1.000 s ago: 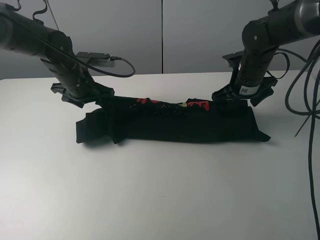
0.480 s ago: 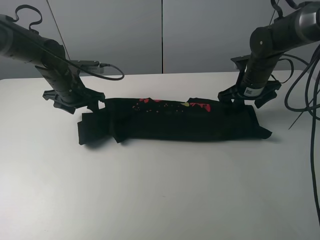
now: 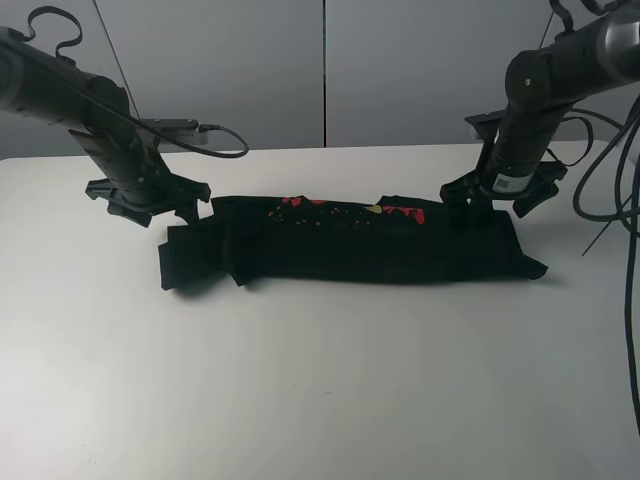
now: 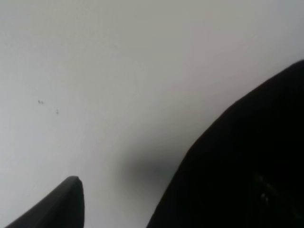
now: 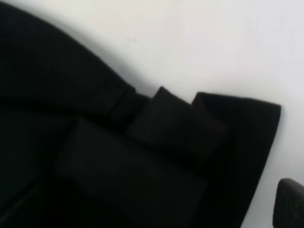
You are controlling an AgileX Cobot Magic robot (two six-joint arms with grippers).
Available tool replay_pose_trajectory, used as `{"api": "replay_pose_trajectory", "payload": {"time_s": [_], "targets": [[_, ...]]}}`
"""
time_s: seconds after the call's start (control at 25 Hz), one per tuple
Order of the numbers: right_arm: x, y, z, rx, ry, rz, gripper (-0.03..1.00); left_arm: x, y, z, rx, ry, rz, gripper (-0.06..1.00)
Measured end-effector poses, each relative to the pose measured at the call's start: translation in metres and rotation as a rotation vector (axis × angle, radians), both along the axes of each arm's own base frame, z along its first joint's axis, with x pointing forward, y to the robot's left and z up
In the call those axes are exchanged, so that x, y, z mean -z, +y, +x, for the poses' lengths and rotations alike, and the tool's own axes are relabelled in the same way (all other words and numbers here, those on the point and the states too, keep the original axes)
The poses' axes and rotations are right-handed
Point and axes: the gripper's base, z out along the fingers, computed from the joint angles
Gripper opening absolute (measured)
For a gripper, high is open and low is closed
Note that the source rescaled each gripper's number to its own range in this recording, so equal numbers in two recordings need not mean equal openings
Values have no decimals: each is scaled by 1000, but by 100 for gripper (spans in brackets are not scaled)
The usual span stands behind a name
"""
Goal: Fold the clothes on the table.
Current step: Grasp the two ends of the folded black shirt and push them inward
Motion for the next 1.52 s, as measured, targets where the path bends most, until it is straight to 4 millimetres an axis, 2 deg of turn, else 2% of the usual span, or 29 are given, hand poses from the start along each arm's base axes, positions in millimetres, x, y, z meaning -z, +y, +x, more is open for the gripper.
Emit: {"api": "replay_pose_trajectory", "payload": {"time_s": [0.28,0.52,0.72,0.88,1.52], "targets": [[-32,4,-11,-21,27,60,99,-39,0,-9,1,-14,-41,90],[-35,7,-17,-10,72,90,99,-45,-6,-16,-14,70,-110,90],[-35,7,-18,-8,89,95,99,-54,-19,-15,-19,75,-257,90],[-35,7,-19,-8,97,94,99,-55,-21,-15,-24,78,-285,90],[-35,7,-21,-29,120,88,99,14,-22,-8,-34,252,-213,90]]}}
